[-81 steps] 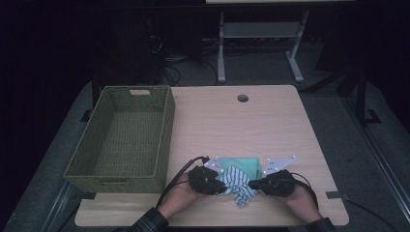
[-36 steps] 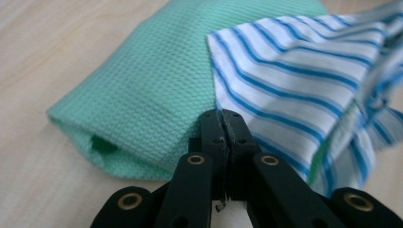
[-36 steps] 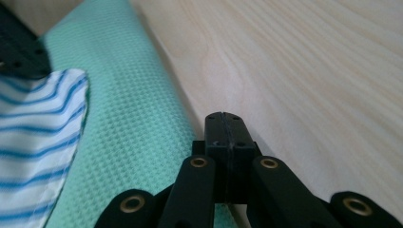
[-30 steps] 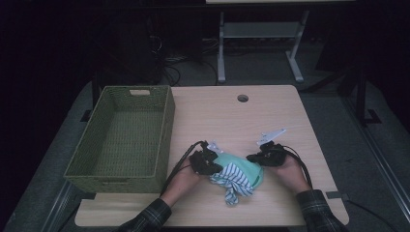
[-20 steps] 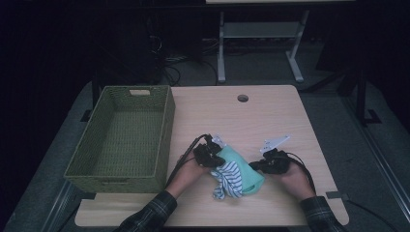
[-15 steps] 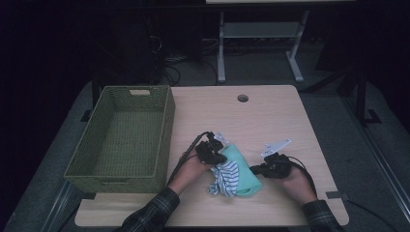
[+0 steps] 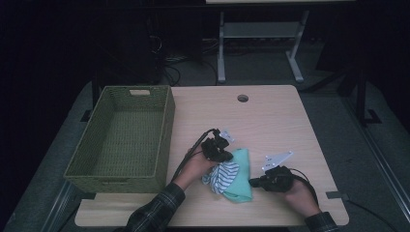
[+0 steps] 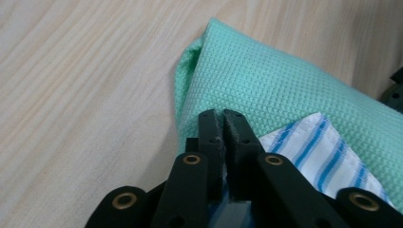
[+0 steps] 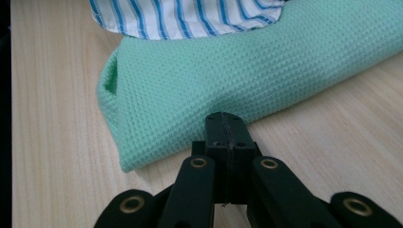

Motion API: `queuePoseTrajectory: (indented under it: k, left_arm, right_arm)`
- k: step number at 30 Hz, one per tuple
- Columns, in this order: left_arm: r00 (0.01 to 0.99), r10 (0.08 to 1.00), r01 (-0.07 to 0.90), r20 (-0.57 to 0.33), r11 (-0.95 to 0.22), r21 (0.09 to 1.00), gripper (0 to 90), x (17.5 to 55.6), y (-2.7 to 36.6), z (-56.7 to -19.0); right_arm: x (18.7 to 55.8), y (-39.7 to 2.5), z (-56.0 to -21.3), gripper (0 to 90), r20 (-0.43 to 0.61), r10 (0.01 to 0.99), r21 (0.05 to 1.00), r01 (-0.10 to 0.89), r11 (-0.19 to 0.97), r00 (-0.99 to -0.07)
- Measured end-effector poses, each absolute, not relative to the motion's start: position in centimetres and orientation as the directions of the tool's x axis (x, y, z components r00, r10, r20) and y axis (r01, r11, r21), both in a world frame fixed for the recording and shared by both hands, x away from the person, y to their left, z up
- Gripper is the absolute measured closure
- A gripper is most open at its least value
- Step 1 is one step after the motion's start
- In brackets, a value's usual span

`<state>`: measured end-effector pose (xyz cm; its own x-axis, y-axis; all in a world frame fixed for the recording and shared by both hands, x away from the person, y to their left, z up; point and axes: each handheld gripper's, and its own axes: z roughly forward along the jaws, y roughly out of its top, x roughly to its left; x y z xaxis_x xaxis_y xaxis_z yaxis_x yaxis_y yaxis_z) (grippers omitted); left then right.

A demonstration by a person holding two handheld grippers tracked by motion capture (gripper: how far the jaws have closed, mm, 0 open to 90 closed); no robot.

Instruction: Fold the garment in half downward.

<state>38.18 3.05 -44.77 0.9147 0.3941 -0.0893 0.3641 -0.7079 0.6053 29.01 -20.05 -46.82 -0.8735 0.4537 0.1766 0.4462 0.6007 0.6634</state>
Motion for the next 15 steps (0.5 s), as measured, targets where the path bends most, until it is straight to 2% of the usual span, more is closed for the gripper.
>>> queuePoseTrajectory:
  k: [2,5,15]
  left_arm:
    - [0.918,0.386,0.357,-0.089,-0.709,0.608,82.9,38.1,3.3,-44.2]
    - [0.927,0.364,0.338,-0.088,-0.71,0.618,79.3,37.8,3.9,-43.2]
    - [0.947,0.31,0.291,-0.083,-0.722,0.628,64.8,36.2,4.7,-41.1]
  right_arm:
    - [29.1,-20.3,-46.7,89.1,0.179,0.465,0.669,0.454,0.588,-0.867]
    - [29.4,-20.9,-46.7,83.1,0.167,0.488,0.683,0.457,0.569,-0.857]
    - [30.1,-22.7,-46.8,46.4,0.125,0.608,0.709,0.5,0.498,-0.784]
